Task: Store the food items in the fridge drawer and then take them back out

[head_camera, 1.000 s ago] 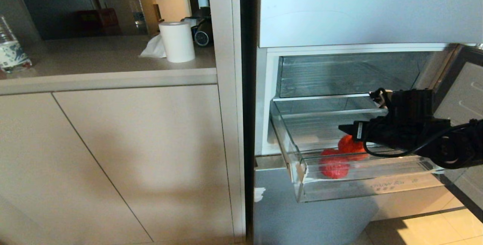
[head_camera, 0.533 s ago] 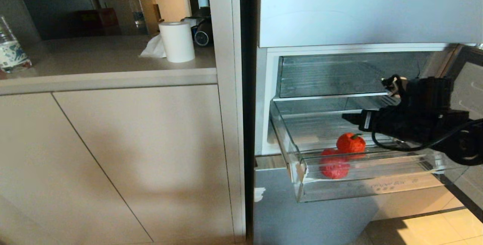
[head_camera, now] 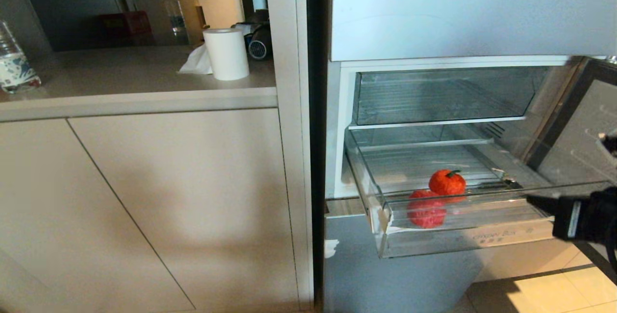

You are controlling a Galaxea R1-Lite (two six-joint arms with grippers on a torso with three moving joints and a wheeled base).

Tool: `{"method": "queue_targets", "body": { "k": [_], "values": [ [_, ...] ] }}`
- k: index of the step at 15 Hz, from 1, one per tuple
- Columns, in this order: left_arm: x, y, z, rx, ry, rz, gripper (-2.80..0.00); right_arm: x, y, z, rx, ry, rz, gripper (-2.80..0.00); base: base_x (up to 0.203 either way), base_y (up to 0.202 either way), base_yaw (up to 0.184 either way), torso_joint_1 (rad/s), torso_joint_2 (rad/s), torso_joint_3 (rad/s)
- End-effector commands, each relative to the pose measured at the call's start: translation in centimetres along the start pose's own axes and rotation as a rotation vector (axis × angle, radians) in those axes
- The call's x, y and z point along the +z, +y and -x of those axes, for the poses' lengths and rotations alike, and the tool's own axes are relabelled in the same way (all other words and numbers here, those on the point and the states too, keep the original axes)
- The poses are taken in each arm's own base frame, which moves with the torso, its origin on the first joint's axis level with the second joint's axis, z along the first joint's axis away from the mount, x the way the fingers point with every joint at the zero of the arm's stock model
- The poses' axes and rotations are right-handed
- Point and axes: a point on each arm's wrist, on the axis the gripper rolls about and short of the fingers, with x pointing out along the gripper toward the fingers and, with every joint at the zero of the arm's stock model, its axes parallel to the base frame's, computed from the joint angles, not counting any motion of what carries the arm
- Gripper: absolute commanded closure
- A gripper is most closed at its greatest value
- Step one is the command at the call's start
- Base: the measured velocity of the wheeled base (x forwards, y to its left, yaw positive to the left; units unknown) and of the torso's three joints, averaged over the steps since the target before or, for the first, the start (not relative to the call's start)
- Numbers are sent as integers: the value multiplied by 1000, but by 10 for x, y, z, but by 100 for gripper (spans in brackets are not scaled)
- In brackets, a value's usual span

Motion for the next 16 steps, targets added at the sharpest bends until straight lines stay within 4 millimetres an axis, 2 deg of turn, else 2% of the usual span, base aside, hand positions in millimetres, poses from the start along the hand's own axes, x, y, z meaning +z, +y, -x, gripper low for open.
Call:
{"method": "queue_targets", "body": {
  "k": [1, 2, 5, 9, 11, 13, 16],
  "values": [
    [0, 0, 0, 0, 1, 0, 0, -30, 0, 25, -7, 107, 21, 0, 0, 0, 0, 0, 0, 0],
    [0, 0, 0, 0, 0, 0, 0, -35, 0, 15, -18, 174, 27, 0, 0, 0, 0, 0, 0, 0],
    [0, 0, 0, 0, 1, 0, 0, -46, 3, -34, -51, 395, 44, 0, 0, 0, 0, 0, 0, 0],
    [0, 0, 0, 1, 2, 0, 0, -42, 10, -104, -70, 524, 52, 0, 0, 0, 0, 0, 0, 0],
    [0, 0, 0, 1, 1, 0, 0, -39, 14, -136, -61, 495, 48, 0, 0, 0, 0, 0, 0, 0],
    [0, 0, 0, 0, 0, 0, 0, -30, 19, -166, -23, 378, 28, 0, 0, 0, 0, 0, 0, 0],
    [0, 0, 0, 0, 0, 0, 0, -9, 28, -196, 77, 166, -78, 0, 0, 0, 0, 0, 0, 0]
  ]
}}
